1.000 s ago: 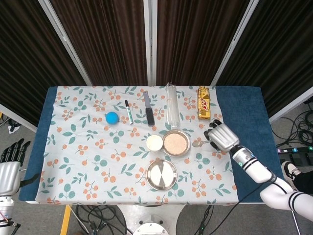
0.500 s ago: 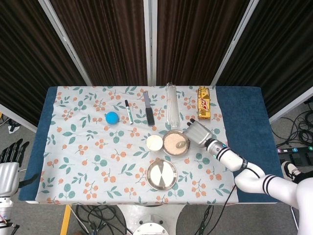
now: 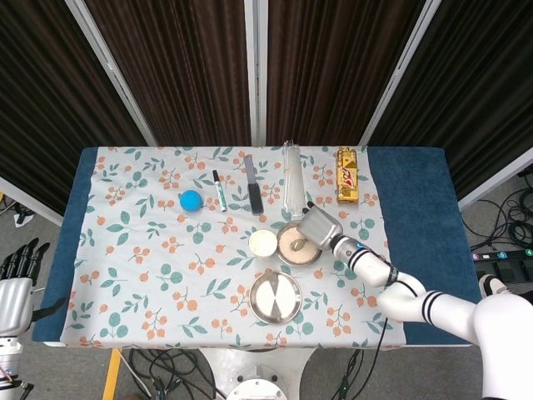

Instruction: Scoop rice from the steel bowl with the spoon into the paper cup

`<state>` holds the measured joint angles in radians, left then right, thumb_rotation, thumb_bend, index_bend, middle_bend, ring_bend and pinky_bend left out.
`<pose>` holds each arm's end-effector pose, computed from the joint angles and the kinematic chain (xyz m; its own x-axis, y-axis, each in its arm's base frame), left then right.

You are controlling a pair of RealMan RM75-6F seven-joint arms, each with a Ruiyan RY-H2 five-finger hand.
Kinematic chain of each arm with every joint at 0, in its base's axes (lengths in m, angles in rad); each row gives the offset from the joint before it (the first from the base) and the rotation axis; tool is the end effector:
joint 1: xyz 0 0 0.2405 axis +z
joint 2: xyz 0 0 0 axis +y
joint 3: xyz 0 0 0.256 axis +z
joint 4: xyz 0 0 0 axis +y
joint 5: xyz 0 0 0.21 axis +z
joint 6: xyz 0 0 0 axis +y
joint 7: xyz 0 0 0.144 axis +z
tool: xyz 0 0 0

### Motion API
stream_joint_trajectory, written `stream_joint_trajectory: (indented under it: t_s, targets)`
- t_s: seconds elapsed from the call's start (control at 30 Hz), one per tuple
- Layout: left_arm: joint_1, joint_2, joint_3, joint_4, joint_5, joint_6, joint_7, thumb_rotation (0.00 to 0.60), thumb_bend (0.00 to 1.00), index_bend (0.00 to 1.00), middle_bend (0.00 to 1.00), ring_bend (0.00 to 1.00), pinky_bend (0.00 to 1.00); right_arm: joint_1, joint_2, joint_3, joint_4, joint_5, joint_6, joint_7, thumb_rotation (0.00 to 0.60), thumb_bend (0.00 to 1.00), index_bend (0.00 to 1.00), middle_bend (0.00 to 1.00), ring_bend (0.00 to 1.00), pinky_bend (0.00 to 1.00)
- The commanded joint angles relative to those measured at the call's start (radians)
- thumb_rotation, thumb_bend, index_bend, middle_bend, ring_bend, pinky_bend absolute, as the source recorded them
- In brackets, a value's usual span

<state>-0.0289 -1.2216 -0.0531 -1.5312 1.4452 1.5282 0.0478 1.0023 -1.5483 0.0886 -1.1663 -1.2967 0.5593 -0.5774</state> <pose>-0.3319 0.1636 0.1423 0.4173 -0.0168 0.9086 0.9048 0.1014 -0.4137 -0.1380 -0.4009 -0.0397 0.9405 -0.0205 0.3391 -0.2556 -0.7004 0.6664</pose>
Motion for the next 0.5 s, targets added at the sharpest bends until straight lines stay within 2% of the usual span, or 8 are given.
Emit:
stream_joint_trajectory:
  t_s: [0.03,0.17,0.5]
  targets:
    - [0.001,-0.002,0.000,0.004,-0.001,0.000,-0.004,0.600,0.05,0.13,0.13,0.08,0.12,0.008,-0.013,-0.008,0.007,0.012,0.001,-0.013,0.600,0.35,0.60,0.58,0.27,0.23]
    - [0.002,-0.002,0.000,0.006,-0.002,0.000,-0.005,0.600,0.05,0.13,0.13,0.08,0.12,0.000,-0.012,-0.008,0.001,0.012,0.029,0.007,0.600,0.35,0.60,0.59,0.27,0.23]
    - [-0.001,0.002,-0.003,-0.005,0.003,0.003,0.008,0.600,0.05,0.13,0.13,0.08,0.12,-0.018,0.061,0.008,-0.038,-0.026,0.094,0.135,0.600,0.35,0.61,0.59,0.27,0.23]
